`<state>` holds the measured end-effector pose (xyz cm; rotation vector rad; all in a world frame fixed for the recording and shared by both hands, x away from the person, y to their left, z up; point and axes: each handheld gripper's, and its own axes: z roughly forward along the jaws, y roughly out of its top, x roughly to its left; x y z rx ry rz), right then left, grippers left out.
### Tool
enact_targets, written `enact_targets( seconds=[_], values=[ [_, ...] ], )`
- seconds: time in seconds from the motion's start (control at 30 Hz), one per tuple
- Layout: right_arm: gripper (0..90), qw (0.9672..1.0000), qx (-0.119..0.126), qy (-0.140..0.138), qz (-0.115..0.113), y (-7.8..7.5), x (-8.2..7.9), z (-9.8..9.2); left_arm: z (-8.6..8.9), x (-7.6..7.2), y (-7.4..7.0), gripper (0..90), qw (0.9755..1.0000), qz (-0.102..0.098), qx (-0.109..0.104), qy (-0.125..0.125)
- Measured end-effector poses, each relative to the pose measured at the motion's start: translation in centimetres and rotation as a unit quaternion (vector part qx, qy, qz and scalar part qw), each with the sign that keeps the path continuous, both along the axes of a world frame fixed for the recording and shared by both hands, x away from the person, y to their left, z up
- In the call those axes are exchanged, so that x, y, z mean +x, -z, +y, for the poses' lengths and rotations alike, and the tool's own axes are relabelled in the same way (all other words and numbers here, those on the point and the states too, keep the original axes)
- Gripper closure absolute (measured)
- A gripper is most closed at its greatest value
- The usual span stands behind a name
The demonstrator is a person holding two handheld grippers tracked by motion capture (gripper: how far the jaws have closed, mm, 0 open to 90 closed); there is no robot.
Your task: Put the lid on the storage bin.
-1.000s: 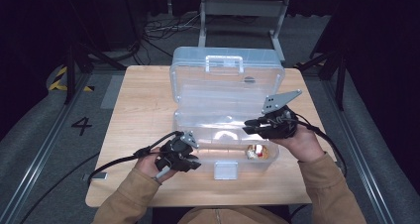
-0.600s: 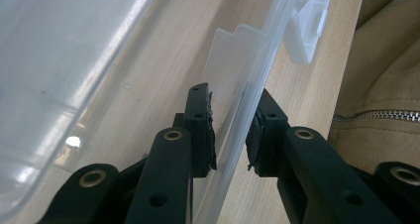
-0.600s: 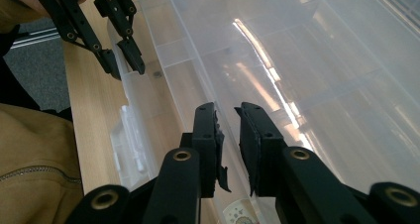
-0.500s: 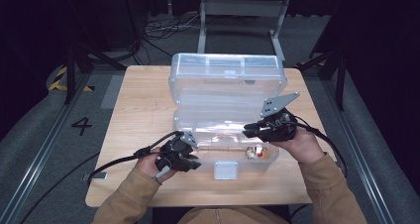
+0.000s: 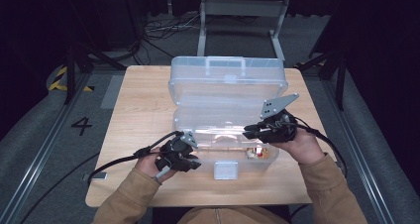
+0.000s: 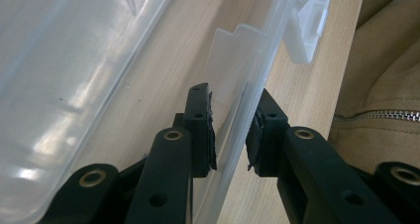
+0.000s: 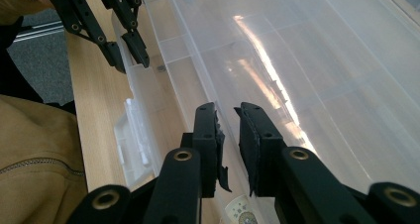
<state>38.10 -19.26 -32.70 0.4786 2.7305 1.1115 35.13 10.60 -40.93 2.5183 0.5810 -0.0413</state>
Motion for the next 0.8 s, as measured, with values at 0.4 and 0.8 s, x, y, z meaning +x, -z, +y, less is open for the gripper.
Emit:
enact_targets(
  seconds=[0.4,0.8],
  values=[
    [78.2,1.0,-0.002,0.001,-0.002,0.0,0.0,0.0,0.0,0.0,0.0,74.0,1.0,0.0,0.006,0.0],
    [78.1,1.0,-0.001,0.006,-0.004,0.0,-0.1,0.0,2.5,-0.2,-3.3,70.0,0.9967,-0.004,-0.081,-0.009]
  ],
)
